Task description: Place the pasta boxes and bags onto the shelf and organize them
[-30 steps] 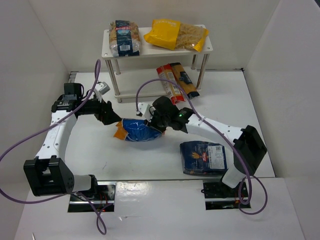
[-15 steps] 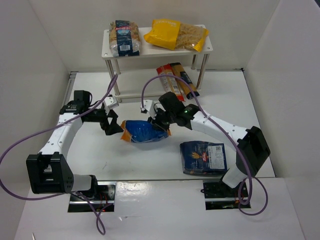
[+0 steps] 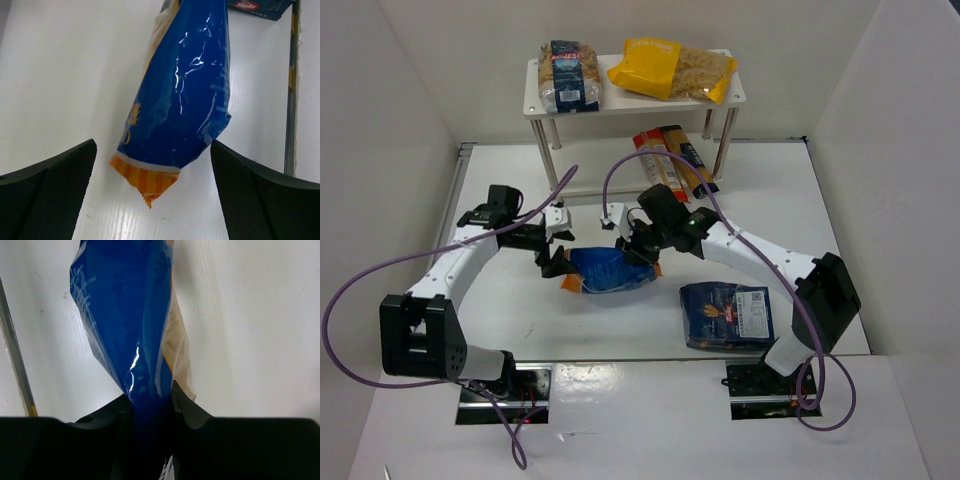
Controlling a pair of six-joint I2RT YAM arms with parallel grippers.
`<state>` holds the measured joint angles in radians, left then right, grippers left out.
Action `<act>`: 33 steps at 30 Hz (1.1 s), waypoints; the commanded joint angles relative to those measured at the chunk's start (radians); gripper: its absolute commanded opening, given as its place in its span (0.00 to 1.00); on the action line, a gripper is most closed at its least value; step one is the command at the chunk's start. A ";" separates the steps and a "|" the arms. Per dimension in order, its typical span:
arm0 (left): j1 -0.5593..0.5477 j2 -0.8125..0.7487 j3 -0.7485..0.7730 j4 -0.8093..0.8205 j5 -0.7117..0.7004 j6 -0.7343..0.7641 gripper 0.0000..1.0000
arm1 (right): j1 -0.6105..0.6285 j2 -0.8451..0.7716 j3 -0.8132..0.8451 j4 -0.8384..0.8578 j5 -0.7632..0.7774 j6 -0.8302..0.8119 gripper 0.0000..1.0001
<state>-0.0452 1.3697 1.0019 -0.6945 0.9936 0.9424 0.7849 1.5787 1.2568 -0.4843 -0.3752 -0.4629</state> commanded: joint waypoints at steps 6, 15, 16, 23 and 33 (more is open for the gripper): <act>-0.067 0.039 -0.006 0.003 0.073 0.070 1.00 | -0.003 -0.059 0.115 0.053 -0.077 -0.008 0.00; -0.087 0.060 0.012 0.015 0.171 0.002 1.00 | -0.012 -0.068 0.124 0.053 -0.087 -0.008 0.00; -0.097 0.060 0.012 0.015 0.180 -0.014 1.00 | -0.021 -0.068 0.124 0.053 -0.099 -0.008 0.00; -0.107 0.069 -0.009 0.070 0.264 -0.100 1.00 | -0.053 -0.077 0.144 0.053 -0.129 0.012 0.00; -0.117 0.088 -0.039 0.137 0.297 -0.157 1.00 | -0.105 -0.077 0.184 0.053 -0.211 0.053 0.00</act>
<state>-0.1562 1.4525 0.9741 -0.6060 1.2098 0.8040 0.6971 1.5787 1.3365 -0.5411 -0.4900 -0.4454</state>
